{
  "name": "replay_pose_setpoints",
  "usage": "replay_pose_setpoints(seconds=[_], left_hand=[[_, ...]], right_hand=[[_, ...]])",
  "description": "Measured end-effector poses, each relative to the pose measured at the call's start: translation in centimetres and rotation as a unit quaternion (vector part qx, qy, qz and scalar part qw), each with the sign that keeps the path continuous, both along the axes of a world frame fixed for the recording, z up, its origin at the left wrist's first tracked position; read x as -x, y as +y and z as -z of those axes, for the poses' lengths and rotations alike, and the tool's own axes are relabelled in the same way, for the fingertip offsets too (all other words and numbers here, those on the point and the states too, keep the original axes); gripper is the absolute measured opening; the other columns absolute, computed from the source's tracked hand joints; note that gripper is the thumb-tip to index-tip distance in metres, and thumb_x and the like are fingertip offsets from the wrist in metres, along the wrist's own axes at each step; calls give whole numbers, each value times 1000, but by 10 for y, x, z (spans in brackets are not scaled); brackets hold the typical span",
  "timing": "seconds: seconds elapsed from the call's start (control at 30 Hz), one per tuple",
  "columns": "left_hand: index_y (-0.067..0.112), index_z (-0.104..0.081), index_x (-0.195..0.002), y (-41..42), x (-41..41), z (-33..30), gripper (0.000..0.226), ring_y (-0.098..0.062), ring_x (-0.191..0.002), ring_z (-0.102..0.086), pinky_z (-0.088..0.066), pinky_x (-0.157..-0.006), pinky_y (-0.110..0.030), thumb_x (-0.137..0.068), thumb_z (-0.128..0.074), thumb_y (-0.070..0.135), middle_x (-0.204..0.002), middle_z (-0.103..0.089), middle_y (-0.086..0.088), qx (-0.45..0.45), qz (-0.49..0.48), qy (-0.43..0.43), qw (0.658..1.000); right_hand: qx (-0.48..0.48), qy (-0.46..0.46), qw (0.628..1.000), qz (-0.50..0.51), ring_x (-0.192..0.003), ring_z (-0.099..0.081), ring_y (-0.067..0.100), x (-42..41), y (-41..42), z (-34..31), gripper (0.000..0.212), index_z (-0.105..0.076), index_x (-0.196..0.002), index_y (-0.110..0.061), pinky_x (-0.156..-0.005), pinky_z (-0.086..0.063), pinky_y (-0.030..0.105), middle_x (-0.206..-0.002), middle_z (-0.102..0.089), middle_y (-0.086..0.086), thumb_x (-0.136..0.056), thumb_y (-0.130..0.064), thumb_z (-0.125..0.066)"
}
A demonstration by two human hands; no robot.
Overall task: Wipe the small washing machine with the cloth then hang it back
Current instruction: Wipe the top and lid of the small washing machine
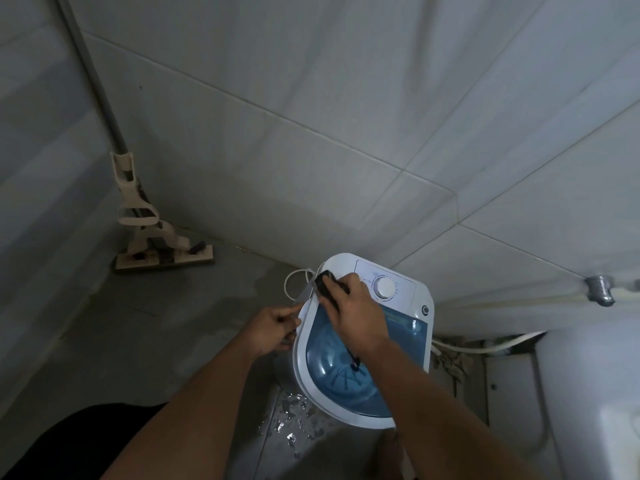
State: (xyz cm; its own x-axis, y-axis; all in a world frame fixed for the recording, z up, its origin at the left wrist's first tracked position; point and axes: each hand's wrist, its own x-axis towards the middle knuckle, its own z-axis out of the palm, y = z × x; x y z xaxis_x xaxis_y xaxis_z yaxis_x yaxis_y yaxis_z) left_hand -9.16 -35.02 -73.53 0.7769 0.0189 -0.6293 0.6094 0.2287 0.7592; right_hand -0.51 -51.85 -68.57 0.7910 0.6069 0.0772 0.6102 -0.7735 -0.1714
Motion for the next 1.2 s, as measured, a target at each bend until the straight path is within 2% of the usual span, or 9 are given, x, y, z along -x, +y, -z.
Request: replay_pose_setpoints(seconds=[0.13, 0.23, 0.37, 0.5, 0.63, 0.73, 0.93, 1.07, 1.2], left_hand=[[26, -62, -133, -1, -1, 0, 38, -23, -78, -47, -54, -63, -25, -101, -53, 9, -83, -52, -14, 2, -10, 1, 1000], [28, -63, -132, -1, 1, 1, 38, -23, -79, -47, -53, -65, -26, -100, -53, 9, -82, -51, -14, 4, -8, 0, 1000], [37, -66, -122, -1, -1, 4, 35, -22, -77, -51, -55, -76, -34, -100, -55, 12, -80, -54, -12, 7, -11, 8, 1000], [36, -70, -113, 1, -1, 4, 30, -22, -77, -53, -54, -72, -33, -99, -57, 13, -81, -57, -13, 12, -10, 15, 1000], [26, -68, -122, -1, -2, 2, 31, -19, -71, -50, -53, -63, -26, -99, -57, 9, -78, -52, -13, 17, -23, 20, 999], [26, -63, -132, -2, -2, 2, 37, -16, -68, -52, -55, -59, -22, -100, -55, 10, -79, -54, -11, 12, -18, 13, 1000], [25, -61, -135, -1, -2, 1, 39, -19, -72, -51, -56, -61, -23, -100, -55, 9, -82, -54, -13, 9, -10, 10, 1000], [27, -63, -133, 0, -1, -2, 37, -23, -82, -54, -56, -66, -24, -100, -54, 11, -90, -60, -15, 3, -1, 6, 1000], [27, -63, -133, -1, 0, -5, 38, -23, -82, -58, -57, -70, -27, -100, -54, 10, -90, -64, -14, -1, -6, 8, 1000]], right_hand=[[-83, 19, 989, 121, -96, -60, 22, -54, 9, -24, 45, -59, -139, -25, -76, -56, 36, -115, -54, 4, -102, -48, -53], [-62, 36, 984, 164, -92, -62, 25, -63, 15, -17, 44, -65, -134, -26, -76, -58, 40, -111, -52, 3, -101, -52, -52], [-79, 13, 985, 150, -91, -61, 26, -42, 24, -4, 39, -67, -129, -27, -71, -60, 41, -109, -51, 4, -100, -50, -57], [-72, 38, 992, 100, -94, -64, 29, -9, 38, 5, 39, -70, -128, -27, -72, -59, 40, -111, -56, 8, -98, -50, -58], [-196, 179, 953, 144, -87, -64, 17, -15, 45, -7, 39, -76, -116, -32, -83, -53, 31, -95, -61, 6, -98, -59, -55], [-270, 138, 925, 227, -76, -68, 17, -52, 35, -16, 51, -77, -114, -33, -79, -59, 35, -87, -67, 8, -95, -71, -49], [-118, 29, 968, 218, -89, -61, 20, -29, 19, -9, 38, -67, -132, -31, -77, -57, 34, -110, -51, 1, -101, -49, -55], [-74, 43, 983, 163, -94, -62, 29, 0, 25, 8, 41, -65, -134, -29, -72, -60, 42, -112, -52, 6, -100, -49, -55], [-66, 47, 985, 154, -94, -62, 27, 12, 21, 9, 45, -64, -135, -32, -70, -60, 42, -111, -52, 4, -101, -55, -47]])
